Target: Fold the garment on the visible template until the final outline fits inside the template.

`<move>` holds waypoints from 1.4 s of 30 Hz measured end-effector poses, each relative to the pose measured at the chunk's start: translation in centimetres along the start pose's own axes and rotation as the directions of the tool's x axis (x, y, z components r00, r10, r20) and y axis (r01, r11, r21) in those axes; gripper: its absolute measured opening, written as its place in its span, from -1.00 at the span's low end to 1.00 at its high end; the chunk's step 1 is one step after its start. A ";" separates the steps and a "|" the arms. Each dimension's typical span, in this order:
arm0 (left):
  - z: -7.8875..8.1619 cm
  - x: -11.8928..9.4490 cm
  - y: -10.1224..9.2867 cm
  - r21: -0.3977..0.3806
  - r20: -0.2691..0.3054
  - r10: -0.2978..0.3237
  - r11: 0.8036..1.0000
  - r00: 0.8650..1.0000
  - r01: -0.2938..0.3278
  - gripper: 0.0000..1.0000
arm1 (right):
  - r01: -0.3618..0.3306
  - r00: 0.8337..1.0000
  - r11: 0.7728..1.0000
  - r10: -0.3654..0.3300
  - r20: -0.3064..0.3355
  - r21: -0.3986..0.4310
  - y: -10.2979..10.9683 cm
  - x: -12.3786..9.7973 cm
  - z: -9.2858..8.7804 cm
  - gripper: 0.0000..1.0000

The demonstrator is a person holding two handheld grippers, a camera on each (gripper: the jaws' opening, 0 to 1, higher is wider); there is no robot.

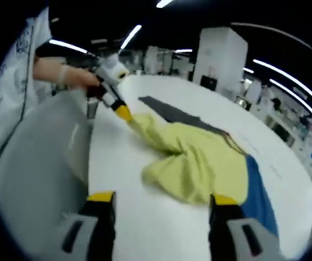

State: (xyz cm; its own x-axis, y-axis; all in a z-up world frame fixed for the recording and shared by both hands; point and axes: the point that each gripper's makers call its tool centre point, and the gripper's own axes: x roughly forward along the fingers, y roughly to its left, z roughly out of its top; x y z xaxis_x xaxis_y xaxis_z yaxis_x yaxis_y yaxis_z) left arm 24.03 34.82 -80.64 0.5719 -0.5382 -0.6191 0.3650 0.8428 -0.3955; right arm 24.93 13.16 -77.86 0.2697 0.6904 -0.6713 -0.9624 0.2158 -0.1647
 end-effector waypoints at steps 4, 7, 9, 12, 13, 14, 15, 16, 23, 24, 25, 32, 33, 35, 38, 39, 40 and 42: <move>0.0 -0.1 0.2 -0.016 0.019 0.004 1.000 1.000 -0.004 -0.99 | -0.020 0.999 0.992 0.013 -0.051 -0.125 -0.1 1.7 0.1 0.18; -0.3 -0.2 0.1 -0.020 0.024 0.008 1.000 1.000 -0.008 -0.99 | -0.047 0.998 0.984 0.038 -0.052 -0.173 0.5 2.6 0.8 0.17; -0.5 -0.2 0.1 -0.025 0.026 0.014 1.000 1.000 -0.013 -0.99 | -0.056 0.997 0.970 0.041 -0.071 -0.238 0.5 3.1 0.9 0.12; -0.8 -0.4 0.0 -0.032 0.029 0.015 0.999 0.999 -0.014 -0.99 | -0.083 0.994 0.954 0.059 -0.093 -0.288 0.9 3.7 1.0 0.06; -0.9 -0.4 0.0 -0.034 0.029 0.015 0.999 0.999 -0.014 -0.99 | -0.095 0.993 0.952 0.069 -0.099 -0.292 0.9 3.9 1.1 0.05; -1.0 -0.5 -0.1 -0.038 0.029 0.016 0.999 0.999 -0.015 -0.99 | -0.099 0.992 0.950 0.072 -0.100 -0.297 1.0 4.1 1.2 0.04; -1.1 -0.5 0.0 -0.041 0.029 0.019 0.999 0.999 -0.018 -0.99 | -0.103 0.992 0.946 0.074 -0.103 -0.308 1.0 4.2 1.3 0.02; -1.1 -0.6 0.0 -0.041 0.030 0.020 0.999 0.999 -0.019 -0.99 | -0.105 0.991 0.937 0.072 -0.111 -0.333 0.9 4.4 1.4 -0.01; -1.5 -0.9 0.2 -0.063 0.039 0.029 0.998 0.999 -0.026 -0.99 | -0.143 0.985 0.892 0.087 -0.148 -0.428 1.3 5.8 1.7 -0.33; -1.5 -0.9 0.2 -0.065 0.041 0.029 0.998 0.999 -0.026 -0.99 | -0.147 0.984 0.886 0.087 -0.152 -0.440 1.4 6.0 1.7 -0.40; -1.4 -0.9 0.1 -0.070 0.045 0.029 0.997 0.999 -0.026 -0.99 | -0.151 0.983 0.874 0.083 -0.165 -0.461 1.4 6.2 1.5 -0.45; -1.4 -0.9 0.3 -0.079 0.054 0.030 0.997 0.998 -0.026 -0.99 | -0.180 0.975 0.838 0.083 -0.206 -0.515 1.8 7.1 0.6 -0.61; -1.5 -0.9 0.3 -0.082 0.054 0.030 0.996 0.998 -0.025 -0.99 | -0.182 0.974 0.835 0.082 -0.210 -0.519 1.7 7.2 0.5 -0.63; -1.5 -0.9 0.3 -0.083 0.055 0.030 0.996 0.998 -0.025 -0.99 | -0.186 0.973 0.834 0.081 -0.218 -0.520 1.7 7.2 0.3 -0.68; -1.6 -0.8 0.5 -0.087 0.057 0.030 0.996 0.998 -0.025 -0.99 | -0.178 0.973 0.842 0.074 -0.218 -0.510 1.5 7.2 0.4 -0.83; -1.6 -0.9 0.5 -0.088 0.057 0.030 0.996 0.998 -0.025 -0.99 | -0.171 0.975 0.848 0.071 -0.212 -0.502 1.4 7.1 0.5 -0.92; -1.6 -0.9 0.4 -0.088 0.058 0.030 0.996 0.998 -0.025 -0.99 | -0.170 0.975 0.851 0.073 -0.208 -0.496 1.3 7.0 0.7 -0.98; -1.7 -0.9 0.4 -0.089 0.058 0.031 0.996 0.998 -0.026 -0.99 | -0.156 0.979 0.857 0.067 -0.194 -0.491 1.1 6.8 1.0 -1.00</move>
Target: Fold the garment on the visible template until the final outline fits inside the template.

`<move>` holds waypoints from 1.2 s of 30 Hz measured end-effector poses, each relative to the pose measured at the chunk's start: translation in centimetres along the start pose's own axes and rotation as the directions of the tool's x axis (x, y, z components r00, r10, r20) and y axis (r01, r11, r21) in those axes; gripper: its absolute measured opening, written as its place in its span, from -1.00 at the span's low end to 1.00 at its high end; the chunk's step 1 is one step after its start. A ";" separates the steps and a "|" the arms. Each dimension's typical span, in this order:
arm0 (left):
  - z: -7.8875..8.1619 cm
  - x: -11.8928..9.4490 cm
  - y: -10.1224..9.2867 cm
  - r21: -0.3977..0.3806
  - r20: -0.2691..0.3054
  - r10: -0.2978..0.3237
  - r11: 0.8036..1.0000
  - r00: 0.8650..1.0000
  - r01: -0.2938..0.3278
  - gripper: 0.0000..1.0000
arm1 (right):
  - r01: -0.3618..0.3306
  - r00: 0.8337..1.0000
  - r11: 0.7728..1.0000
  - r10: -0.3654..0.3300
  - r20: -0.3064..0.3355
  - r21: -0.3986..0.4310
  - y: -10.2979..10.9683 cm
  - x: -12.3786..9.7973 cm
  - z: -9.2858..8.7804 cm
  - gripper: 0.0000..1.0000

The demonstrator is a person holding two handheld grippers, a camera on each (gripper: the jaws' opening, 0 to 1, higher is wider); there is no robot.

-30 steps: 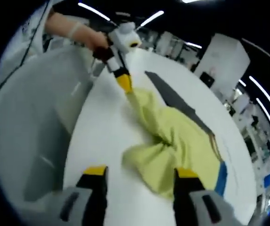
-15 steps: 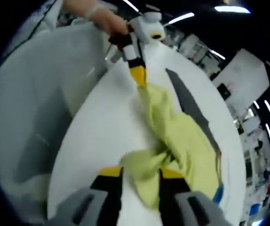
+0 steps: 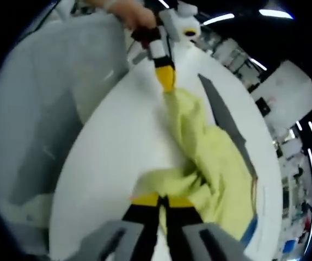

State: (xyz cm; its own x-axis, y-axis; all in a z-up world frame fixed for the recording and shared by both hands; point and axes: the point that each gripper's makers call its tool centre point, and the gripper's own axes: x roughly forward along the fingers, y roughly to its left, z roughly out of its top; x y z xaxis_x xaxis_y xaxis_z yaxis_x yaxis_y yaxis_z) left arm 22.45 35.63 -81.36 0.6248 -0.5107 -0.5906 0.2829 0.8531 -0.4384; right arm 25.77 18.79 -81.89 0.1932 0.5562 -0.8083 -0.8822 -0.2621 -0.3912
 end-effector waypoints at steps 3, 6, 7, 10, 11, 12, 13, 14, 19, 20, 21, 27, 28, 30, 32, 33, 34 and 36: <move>0.0 0.0 0.0 -0.001 0.002 0.003 1.000 1.000 -0.003 -0.99 | 0.005 1.000 0.999 -0.006 0.020 0.042 -0.5 -0.5 0.3 -1.00; 0.1 0.0 0.0 -0.003 0.007 0.006 1.000 1.000 -0.006 -0.99 | 0.011 1.000 0.998 -0.012 0.029 0.058 -1.2 -1.2 0.3 -1.00; 0.1 0.0 0.1 -0.005 0.008 0.007 1.000 1.000 -0.007 -0.99 | 0.013 0.999 0.998 -0.015 0.031 0.065 -1.5 -1.4 0.3 -1.00; 0.1 0.0 0.2 -0.001 0.010 0.011 1.000 1.000 -0.011 -0.99 | 0.022 0.999 0.997 -0.025 0.037 0.078 -2.4 -1.9 0.4 -1.00; 0.1 0.0 0.3 0.001 0.010 0.014 1.000 1.000 -0.014 -0.99 | 0.026 0.999 0.996 -0.029 0.041 0.082 -2.8 -2.1 0.4 -1.00; 0.1 0.0 0.4 -0.001 0.010 0.015 1.000 1.000 -0.015 -0.99 | 0.031 0.998 0.996 -0.035 0.044 0.087 -3.2 -2.2 0.5 -1.00; 0.1 0.0 0.4 -0.003 0.013 0.018 1.000 1.000 -0.018 -0.99 | 0.038 0.998 0.995 -0.042 0.047 0.092 -3.7 -2.2 0.5 -1.00; 0.2 0.0 0.5 -0.006 0.014 0.020 1.000 1.000 -0.020 -0.99 | 0.041 0.998 0.994 -0.046 0.049 0.098 -4.3 -2.3 0.5 -1.00; 0.2 0.0 0.9 -0.014 0.018 0.030 0.999 0.999 -0.030 -0.99 | 0.065 0.997 0.993 -0.069 0.035 0.099 -6.7 -1.9 -0.3 -1.00; 0.2 0.0 1.0 -0.016 0.017 0.032 0.999 0.999 -0.032 -0.99 | 0.065 0.997 0.991 -0.069 0.034 0.117 -7.3 -1.8 -0.5 -1.00; 0.2 0.0 1.1 -0.019 0.017 0.033 0.999 0.999 -0.033 -0.99 | 0.064 0.997 0.990 -0.069 0.033 0.127 -7.6 -1.6 -0.6 -1.00; 0.2 0.1 1.3 -0.026 0.017 0.037 0.999 0.999 -0.036 -1.00 | 0.056 0.998 0.987 -0.059 0.019 0.151 -8.8 0.1 -1.3 -1.00; 0.1 0.1 1.4 -0.029 0.016 0.038 0.999 0.999 -0.037 -1.00 | 0.056 0.998 0.986 -0.060 0.018 0.157 -8.9 0.3 -1.3 -1.00; 0.2 0.1 1.4 -0.032 0.018 0.039 0.999 0.999 -0.038 -1.00 | 0.051 0.998 0.982 -0.056 0.022 0.180 -9.2 0.9 -1.3 -1.00; 0.2 0.1 1.4 -0.033 0.018 0.040 0.999 0.999 -0.039 -1.00 | 0.051 0.998 0.980 -0.056 0.022 0.192 -9.4 1.4 -1.3 -1.00; 0.1 0.1 1.5 -0.034 0.017 0.041 0.999 0.999 -0.040 -1.00 | 0.049 0.998 0.978 -0.055 0.023 0.202 -9.5 1.6 -1.2 -1.00; 0.1 0.1 1.6 -0.035 0.016 0.042 0.999 0.999 -0.042 -1.00 | 0.048 0.998 0.977 -0.055 0.025 0.210 -9.6 1.8 -1.2 -1.00; 0.1 0.1 1.6 -0.039 0.018 0.044 0.998 0.999 -0.043 -1.00 | 0.047 0.998 0.974 -0.054 0.024 0.223 -9.7 2.1 -1.2 -1.00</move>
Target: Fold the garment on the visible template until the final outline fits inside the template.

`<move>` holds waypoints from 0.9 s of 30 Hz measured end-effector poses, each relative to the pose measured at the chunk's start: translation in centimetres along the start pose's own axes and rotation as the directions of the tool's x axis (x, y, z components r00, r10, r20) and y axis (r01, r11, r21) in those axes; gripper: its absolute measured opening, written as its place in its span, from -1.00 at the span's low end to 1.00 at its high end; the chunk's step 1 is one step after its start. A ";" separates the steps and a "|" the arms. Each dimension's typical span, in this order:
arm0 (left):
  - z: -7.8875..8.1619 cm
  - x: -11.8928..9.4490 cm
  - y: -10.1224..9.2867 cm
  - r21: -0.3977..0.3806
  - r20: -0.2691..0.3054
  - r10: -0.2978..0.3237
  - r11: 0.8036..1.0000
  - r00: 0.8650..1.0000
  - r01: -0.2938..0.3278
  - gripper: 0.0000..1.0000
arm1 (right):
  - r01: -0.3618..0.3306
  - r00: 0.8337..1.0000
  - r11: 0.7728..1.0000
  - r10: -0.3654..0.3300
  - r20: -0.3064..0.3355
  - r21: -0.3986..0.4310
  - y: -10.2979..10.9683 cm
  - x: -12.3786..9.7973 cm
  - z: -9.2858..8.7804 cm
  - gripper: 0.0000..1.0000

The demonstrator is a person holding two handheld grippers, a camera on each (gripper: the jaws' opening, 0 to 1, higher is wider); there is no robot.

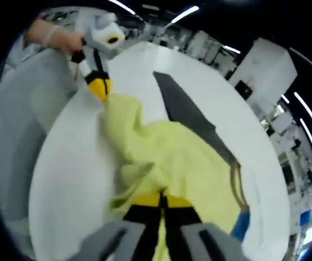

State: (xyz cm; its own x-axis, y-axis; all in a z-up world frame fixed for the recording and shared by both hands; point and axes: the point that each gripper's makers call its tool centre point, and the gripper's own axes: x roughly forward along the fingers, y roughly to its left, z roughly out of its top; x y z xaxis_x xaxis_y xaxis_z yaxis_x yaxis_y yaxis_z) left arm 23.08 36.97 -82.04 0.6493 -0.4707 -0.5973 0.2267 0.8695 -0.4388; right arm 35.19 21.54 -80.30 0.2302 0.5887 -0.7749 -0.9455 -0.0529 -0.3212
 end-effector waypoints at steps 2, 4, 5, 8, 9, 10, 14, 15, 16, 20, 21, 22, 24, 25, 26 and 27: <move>0.0 0.0 -0.1 -0.002 0.002 -0.001 1.000 1.000 0.001 -1.00 | -0.001 1.000 1.000 0.001 -0.007 0.002 0.0 0.4 -0.3 -1.00; 0.0 0.0 -0.1 -0.003 0.002 0.000 1.000 1.000 0.000 -1.00 | -0.006 1.000 1.000 0.006 -0.009 0.013 0.1 0.4 -0.3 -1.00; 0.0 0.0 -0.1 -0.002 0.001 0.000 1.000 1.000 0.000 -1.00 | -0.007 1.000 1.000 0.007 -0.009 0.013 0.2 0.4 -0.3 -1.00; 0.0 0.0 0.0 0.001 0.002 0.001 1.000 1.000 -0.001 -1.00 | -0.006 1.000 1.000 0.006 -0.007 0.016 0.4 0.4 -0.3 -1.00; 0.0 0.0 -0.1 0.001 0.002 0.000 1.000 1.000 0.000 -1.00 | -0.007 1.000 1.000 0.007 -0.007 0.019 0.4 0.4 -0.3 -1.00; 0.0 0.0 -0.1 0.003 0.002 0.000 1.000 1.000 0.000 -1.00 | -0.008 1.000 1.000 0.008 -0.006 0.025 0.5 0.4 -0.3 -1.00; 0.0 0.1 -0.1 0.012 -0.002 -0.002 1.000 1.000 0.002 -1.00 | -0.002 1.000 0.999 0.003 -0.007 0.039 0.6 0.3 -0.3 -1.00; 0.0 0.1 -0.2 0.011 -0.002 -0.003 1.000 1.000 0.003 -1.00 | -0.003 1.000 0.999 0.003 -0.008 0.042 0.6 0.3 -0.4 -1.00; 0.0 0.1 -0.2 0.011 -0.001 -0.003 1.000 1.000 0.003 -1.00 | 0.002 1.000 0.998 -0.002 -0.004 0.061 0.5 0.4 -0.4 -1.00; 0.0 0.0 -0.3 0.011 0.000 -0.006 1.000 1.000 0.006 -1.00 | 0.000 1.000 0.996 0.000 -0.003 0.084 0.8 0.3 -0.5 -1.00; 0.0 0.0 -0.3 0.013 0.001 -0.005 1.000 1.000 0.005 -1.00 | 0.001 1.000 0.996 -0.001 -0.003 0.087 0.9 0.2 -0.5 -1.00; 0.1 0.0 -0.3 0.014 0.004 -0.006 1.000 1.000 0.006 -1.00 | 0.002 1.000 0.996 -0.002 -0.002 0.088 0.9 0.2 -0.5 -1.00; 0.1 0.0 -0.4 0.012 0.005 -0.008 1.000 1.000 0.007 -1.00 | 0.005 1.000 0.996 -0.006 0.003 0.094 0.9 -0.1 -0.5 -1.00; 0.1 0.0 -0.4 0.013 0.004 -0.008 1.000 1.000 0.008 -1.00 | 0.008 1.000 0.995 -0.009 0.005 0.101 0.8 -0.2 -0.6 -0.97; 0.2 0.0 -0.5 0.015 0.004 -0.007 1.000 1.000 0.007 -1.00 | 0.012 1.000 0.994 -0.012 0.006 0.108 0.7 -0.4 -0.6 -0.93; 0.2 0.0 -0.4 0.015 0.004 -0.008 1.000 1.000 0.008 -1.00 | 0.018 1.000 0.992 -0.019 0.009 0.123 0.6 -0.7 -0.7 -0.88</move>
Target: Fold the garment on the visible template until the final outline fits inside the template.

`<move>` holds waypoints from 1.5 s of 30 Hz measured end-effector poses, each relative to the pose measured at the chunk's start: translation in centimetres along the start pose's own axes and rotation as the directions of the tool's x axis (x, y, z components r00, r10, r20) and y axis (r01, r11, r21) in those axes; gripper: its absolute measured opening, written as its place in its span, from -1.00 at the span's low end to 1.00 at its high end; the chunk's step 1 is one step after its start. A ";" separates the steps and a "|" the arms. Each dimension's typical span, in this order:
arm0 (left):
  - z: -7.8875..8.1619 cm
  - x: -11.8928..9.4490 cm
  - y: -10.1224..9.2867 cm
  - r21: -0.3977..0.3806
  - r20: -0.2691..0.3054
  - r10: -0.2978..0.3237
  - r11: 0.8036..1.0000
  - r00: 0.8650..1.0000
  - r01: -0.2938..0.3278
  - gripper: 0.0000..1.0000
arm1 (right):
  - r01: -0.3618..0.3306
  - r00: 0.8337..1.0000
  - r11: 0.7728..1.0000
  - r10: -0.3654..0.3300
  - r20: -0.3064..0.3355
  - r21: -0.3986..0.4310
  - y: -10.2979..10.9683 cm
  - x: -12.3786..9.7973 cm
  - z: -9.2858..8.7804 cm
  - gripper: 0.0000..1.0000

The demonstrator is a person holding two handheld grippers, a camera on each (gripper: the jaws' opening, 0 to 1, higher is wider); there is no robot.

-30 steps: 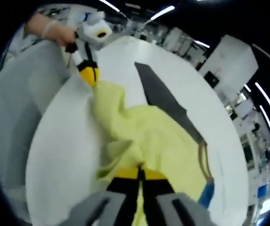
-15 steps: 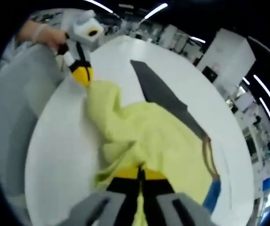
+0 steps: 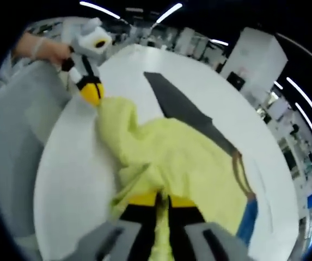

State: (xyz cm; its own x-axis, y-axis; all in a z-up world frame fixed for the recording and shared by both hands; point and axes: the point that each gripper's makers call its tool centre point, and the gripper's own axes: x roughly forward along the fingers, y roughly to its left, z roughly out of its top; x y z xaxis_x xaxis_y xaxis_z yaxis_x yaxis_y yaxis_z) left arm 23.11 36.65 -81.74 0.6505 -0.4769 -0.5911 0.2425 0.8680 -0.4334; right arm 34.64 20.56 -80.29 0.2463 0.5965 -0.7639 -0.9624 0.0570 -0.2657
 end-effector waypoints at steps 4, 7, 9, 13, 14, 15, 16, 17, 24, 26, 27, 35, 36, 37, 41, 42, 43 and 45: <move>0.0 0.1 0.0 0.003 -0.003 -0.002 1.000 1.000 0.002 -1.00 | 0.028 0.999 0.999 -0.028 0.017 0.031 -0.4 -1.0 -0.6 -0.70; -0.1 0.2 0.2 0.008 -0.006 -0.002 1.000 1.000 0.002 -1.00 | 0.051 0.998 0.997 -0.053 0.024 0.054 -0.6 -1.8 -1.1 -0.59; 0.0 0.3 0.4 0.012 -0.006 -0.001 1.000 1.000 0.001 -1.00 | 0.070 0.996 0.992 -0.075 0.038 0.103 -0.7 -2.7 -1.5 -0.50; 0.1 0.2 0.3 0.011 0.001 0.001 1.000 1.000 -0.001 -1.00 | 0.082 0.993 0.976 -0.098 0.069 0.203 -0.8 -3.8 -2.2 -0.22; 0.1 0.2 0.3 0.011 0.001 0.002 1.000 1.000 -0.002 -1.00 | 0.087 0.992 0.971 -0.106 0.074 0.224 -0.8 -4.0 -2.4 -0.16; 0.1 0.2 0.4 0.011 0.000 0.002 1.000 1.000 -0.002 -1.00 | 0.090 0.990 0.966 -0.114 0.087 0.242 -0.8 -4.4 -2.5 -0.10; 0.1 0.2 0.3 0.011 0.000 0.003 1.000 1.000 -0.003 -1.00 | 0.091 0.989 0.961 -0.119 0.091 0.262 -0.7 -4.6 -2.6 -0.02; 0.0 0.2 0.3 0.012 -0.001 0.003 1.000 1.000 -0.003 -1.00 | 0.088 0.987 0.952 -0.124 0.105 0.293 -0.4 -4.9 -2.6 0.02; -0.1 0.2 0.0 0.018 -0.008 0.002 1.000 1.000 -0.001 -1.00 | 0.095 0.976 0.918 -0.161 0.144 0.385 1.4 -6.6 -2.9 -0.02; -0.1 0.2 0.0 0.018 -0.009 0.001 1.000 1.000 -0.001 -1.00 | 0.093 0.978 0.916 -0.159 0.139 0.389 1.8 -6.6 -3.3 -0.01; -0.1 0.2 0.0 0.018 -0.009 0.001 1.000 1.000 -0.001 -1.00 | 0.093 0.978 0.916 -0.158 0.137 0.390 2.0 -6.7 -3.4 -0.02; -0.3 0.1 -0.3 0.018 -0.015 -0.001 1.000 1.000 0.001 -1.00 | 0.096 0.988 0.972 -0.118 0.095 0.213 5.3 -5.8 -3.7 -0.27; -0.3 0.1 -0.3 0.017 -0.015 -0.001 1.000 1.000 0.001 -1.00 | 0.090 0.991 0.982 -0.106 0.088 0.166 5.9 -5.4 -3.4 -0.36; -0.3 0.1 -0.3 0.017 -0.015 -0.001 1.000 1.000 0.001 -1.00 | 0.085 0.991 0.983 -0.100 0.087 0.160 6.2 -5.3 -3.4 -0.41; -0.2 0.1 -0.2 0.013 -0.010 0.001 1.000 1.000 -0.001 -1.00 | 0.110 0.992 0.990 -0.115 0.049 0.088 6.6 -4.1 -3.7 -0.55; -0.2 0.1 -0.2 0.013 -0.010 0.002 1.000 1.000 -0.002 -1.00 | 0.115 0.992 0.991 -0.118 0.042 0.071 6.6 -3.8 -3.7 -0.64; -0.2 0.1 -0.2 0.012 -0.010 0.002 1.000 1.000 -0.002 -1.00 | 0.115 0.992 0.991 -0.118 0.037 0.070 6.6 -3.6 -3.9 -0.70; -0.2 0.1 -0.1 0.012 -0.012 0.002 1.000 1.000 -0.001 -1.00 | 0.115 0.992 0.990 -0.118 0.036 0.079 6.4 -3.3 -3.9 -0.78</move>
State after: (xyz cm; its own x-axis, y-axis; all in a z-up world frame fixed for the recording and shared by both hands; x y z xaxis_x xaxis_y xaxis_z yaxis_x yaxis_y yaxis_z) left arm 23.03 36.46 -81.90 0.6421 -0.4771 -0.6000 0.2505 0.8703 -0.4240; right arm 28.10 15.88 -81.78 0.3536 0.6140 -0.7057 -0.9338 0.1877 -0.3045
